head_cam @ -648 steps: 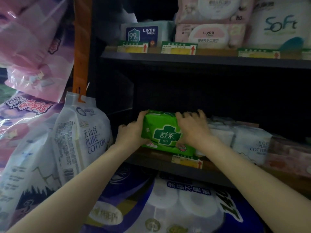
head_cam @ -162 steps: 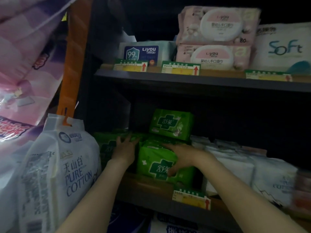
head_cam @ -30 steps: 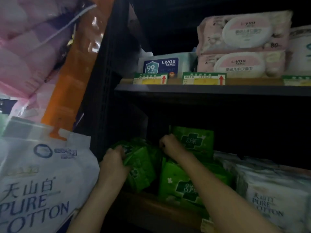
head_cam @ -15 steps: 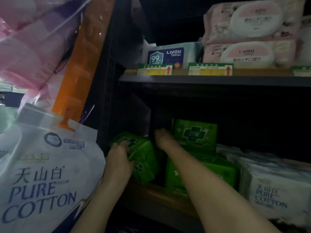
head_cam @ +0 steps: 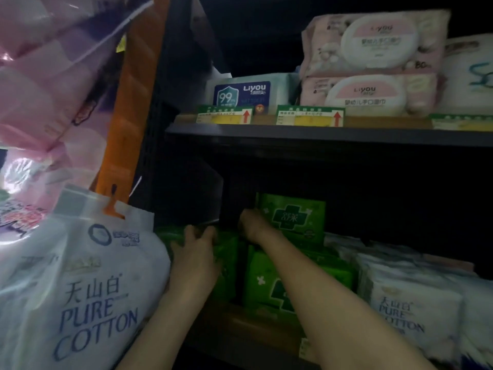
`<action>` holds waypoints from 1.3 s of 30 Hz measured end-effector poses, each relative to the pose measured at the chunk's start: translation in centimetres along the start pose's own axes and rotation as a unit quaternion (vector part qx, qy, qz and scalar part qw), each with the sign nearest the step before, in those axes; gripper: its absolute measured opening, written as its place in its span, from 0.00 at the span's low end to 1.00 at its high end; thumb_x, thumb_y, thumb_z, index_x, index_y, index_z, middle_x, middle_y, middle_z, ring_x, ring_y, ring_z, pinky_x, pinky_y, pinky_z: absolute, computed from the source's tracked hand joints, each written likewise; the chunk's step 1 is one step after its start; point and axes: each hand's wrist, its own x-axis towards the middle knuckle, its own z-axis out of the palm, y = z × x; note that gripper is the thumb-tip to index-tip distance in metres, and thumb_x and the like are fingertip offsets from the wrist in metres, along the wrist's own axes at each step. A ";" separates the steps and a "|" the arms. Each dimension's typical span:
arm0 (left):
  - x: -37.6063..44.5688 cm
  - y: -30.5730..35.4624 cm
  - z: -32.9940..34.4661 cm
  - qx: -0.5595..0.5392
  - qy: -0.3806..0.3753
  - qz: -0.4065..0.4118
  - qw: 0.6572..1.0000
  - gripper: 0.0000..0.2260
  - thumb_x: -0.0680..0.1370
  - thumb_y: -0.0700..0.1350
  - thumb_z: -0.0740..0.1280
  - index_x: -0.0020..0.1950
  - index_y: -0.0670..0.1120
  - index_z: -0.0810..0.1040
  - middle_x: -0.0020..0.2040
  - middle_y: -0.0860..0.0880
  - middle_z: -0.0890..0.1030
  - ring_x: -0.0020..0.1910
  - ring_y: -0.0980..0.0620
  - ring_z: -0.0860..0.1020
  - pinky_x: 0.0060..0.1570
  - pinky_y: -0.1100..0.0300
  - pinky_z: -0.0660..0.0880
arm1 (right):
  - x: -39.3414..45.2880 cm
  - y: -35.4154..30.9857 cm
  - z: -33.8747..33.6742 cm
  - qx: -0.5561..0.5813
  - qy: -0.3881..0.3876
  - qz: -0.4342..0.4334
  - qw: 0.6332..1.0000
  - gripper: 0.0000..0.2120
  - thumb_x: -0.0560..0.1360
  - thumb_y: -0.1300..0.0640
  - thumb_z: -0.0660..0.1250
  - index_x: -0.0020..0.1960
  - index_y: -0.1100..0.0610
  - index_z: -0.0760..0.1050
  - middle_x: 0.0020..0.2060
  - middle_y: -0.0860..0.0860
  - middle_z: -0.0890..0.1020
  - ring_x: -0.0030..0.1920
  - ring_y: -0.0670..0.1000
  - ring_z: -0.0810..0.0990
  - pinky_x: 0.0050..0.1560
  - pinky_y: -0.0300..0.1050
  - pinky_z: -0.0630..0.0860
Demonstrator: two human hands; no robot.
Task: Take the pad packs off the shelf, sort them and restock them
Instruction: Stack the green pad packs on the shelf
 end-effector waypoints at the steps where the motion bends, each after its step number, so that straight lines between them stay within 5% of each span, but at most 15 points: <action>1: 0.0 0.2 0.3 0.012 -0.022 -0.018 1.000 0.18 0.78 0.46 0.63 0.67 0.51 0.64 0.71 0.43 0.57 0.63 0.39 0.66 0.56 0.54 0.69 | -0.2 0.5 -0.2 0.002 -0.022 -0.010 1.000 0.12 0.79 0.66 0.58 0.60 0.65 0.74 0.58 0.61 0.77 0.54 0.56 0.77 0.48 0.44 0.75; 4: 0.1 0.2 1.4 0.014 -0.052 -0.041 0.998 0.25 0.79 0.49 0.62 0.72 0.56 0.56 0.75 0.44 0.48 0.69 0.33 0.58 0.66 0.46 0.63 | -1.0 1.6 -0.8 0.020 -0.065 -0.027 0.997 0.15 0.78 0.63 0.60 0.65 0.63 0.73 0.63 0.59 0.75 0.61 0.56 0.75 0.59 0.44 0.72; 11: 1.4 -0.9 2.7 -0.007 -0.065 -0.028 0.997 0.28 0.76 0.50 0.67 0.73 0.55 0.58 0.76 0.45 0.50 0.71 0.36 0.58 0.69 0.43 0.61 | -2.8 1.6 -0.9 0.106 -0.071 -0.007 0.992 0.19 0.77 0.70 0.57 0.65 0.61 0.73 0.63 0.57 0.75 0.62 0.55 0.74 0.60 0.43 0.71; 18: 1.9 -1.2 3.7 -0.027 -0.049 -0.021 0.998 0.27 0.78 0.46 0.65 0.74 0.55 0.57 0.77 0.46 0.49 0.72 0.32 0.54 0.69 0.41 0.61 | -5.4 3.7 -3.1 0.234 0.195 0.079 0.949 0.16 0.77 0.68 0.56 0.61 0.58 0.76 0.61 0.57 0.76 0.57 0.56 0.76 0.59 0.47 0.75; 20: 1.6 -0.7 3.6 -0.005 -0.046 -0.033 0.998 0.27 0.79 0.45 0.63 0.74 0.55 0.55 0.77 0.46 0.47 0.72 0.32 0.52 0.67 0.42 0.63 | -6.6 4.0 -3.8 0.167 0.143 0.070 0.973 0.16 0.78 0.65 0.57 0.61 0.57 0.75 0.62 0.55 0.75 0.58 0.55 0.76 0.58 0.43 0.73; 22: 1.3 0.1 3.4 0.039 -0.045 -0.046 0.997 0.27 0.80 0.43 0.62 0.75 0.55 0.53 0.77 0.45 0.47 0.72 0.32 0.51 0.64 0.44 0.66 | -7.9 4.1 -4.8 0.067 0.006 0.037 0.997 0.17 0.79 0.57 0.60 0.67 0.54 0.71 0.65 0.53 0.73 0.62 0.54 0.73 0.59 0.41 0.71; 26: 0.3 1.7 3.4 0.070 -0.005 -0.002 0.998 0.26 0.80 0.37 0.59 0.75 0.54 0.57 0.75 0.46 0.53 0.71 0.35 0.52 0.60 0.49 0.70 | -10.0 4.9 -4.3 -0.045 -0.192 0.041 0.979 0.40 0.71 0.40 0.68 0.76 0.50 0.53 0.73 0.50 0.63 0.69 0.53 0.66 0.67 0.46 0.67; 31: 0.4 1.0 4.3 0.041 0.031 0.043 0.998 0.27 0.78 0.32 0.58 0.74 0.51 0.62 0.73 0.49 0.62 0.70 0.38 0.54 0.67 0.54 0.62 | -10.6 6.4 -0.9 -0.147 -0.080 0.017 0.986 0.49 0.64 0.35 0.72 0.76 0.44 0.49 0.71 0.51 0.66 0.69 0.57 0.66 0.66 0.56 0.66; 39: 1.3 1.5 4.2 0.002 0.011 0.029 1.000 0.22 0.78 0.35 0.61 0.72 0.48 0.66 0.71 0.46 0.64 0.69 0.37 0.57 0.65 0.52 0.64 | -9.4 3.8 0.2 -0.170 -0.071 0.028 0.982 0.45 0.67 0.40 0.72 0.76 0.47 0.53 0.69 0.55 0.68 0.67 0.59 0.67 0.67 0.59 0.63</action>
